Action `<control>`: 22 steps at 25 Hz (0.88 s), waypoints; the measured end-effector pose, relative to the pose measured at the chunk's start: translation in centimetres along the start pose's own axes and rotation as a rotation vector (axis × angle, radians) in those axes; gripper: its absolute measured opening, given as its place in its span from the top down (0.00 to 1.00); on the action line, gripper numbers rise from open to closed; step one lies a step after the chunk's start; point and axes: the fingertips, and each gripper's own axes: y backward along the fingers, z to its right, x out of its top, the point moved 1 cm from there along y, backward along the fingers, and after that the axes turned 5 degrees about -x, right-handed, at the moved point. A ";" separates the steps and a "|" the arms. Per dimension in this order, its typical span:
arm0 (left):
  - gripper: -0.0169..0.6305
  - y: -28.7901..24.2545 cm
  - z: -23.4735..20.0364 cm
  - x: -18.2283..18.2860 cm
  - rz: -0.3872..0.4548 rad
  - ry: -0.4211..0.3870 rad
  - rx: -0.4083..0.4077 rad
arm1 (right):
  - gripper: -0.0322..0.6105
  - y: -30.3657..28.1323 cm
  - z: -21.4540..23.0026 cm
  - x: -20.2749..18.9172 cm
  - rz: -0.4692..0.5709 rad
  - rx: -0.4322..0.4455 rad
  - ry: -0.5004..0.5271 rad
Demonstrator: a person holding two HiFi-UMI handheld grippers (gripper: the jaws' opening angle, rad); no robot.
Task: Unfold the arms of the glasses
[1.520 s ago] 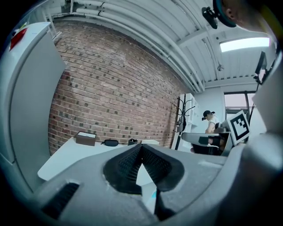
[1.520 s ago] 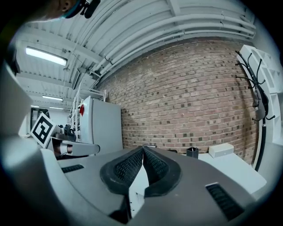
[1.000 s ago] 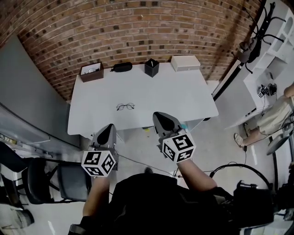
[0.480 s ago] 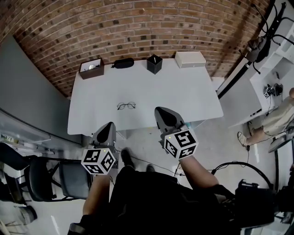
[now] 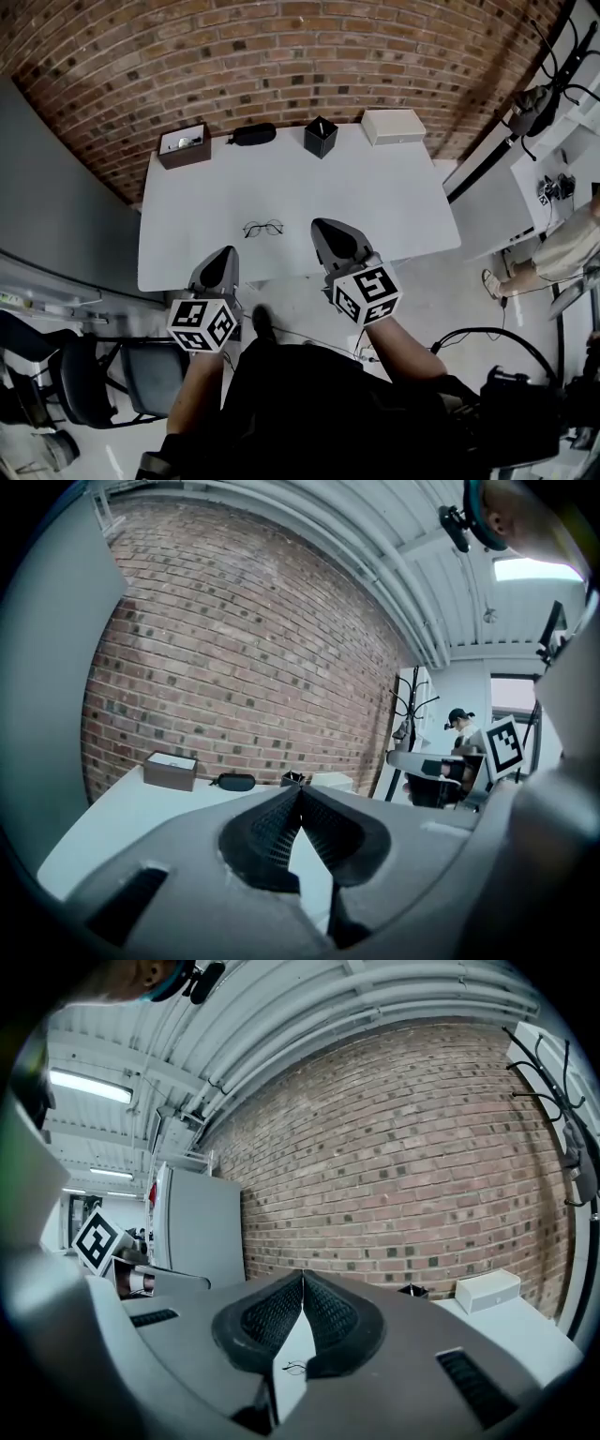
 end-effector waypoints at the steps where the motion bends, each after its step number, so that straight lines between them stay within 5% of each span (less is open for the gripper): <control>1: 0.96 -0.3 -0.5 0.0 -0.007 0.003 -0.003 | 0.94 -0.7 0.0 0.0 -0.004 -0.002 -0.002; 22: 0.96 -6.6 -9.5 -1.7 -0.109 -0.001 -0.031 | 0.94 -10.9 1.1 -5.0 -0.141 -0.026 0.035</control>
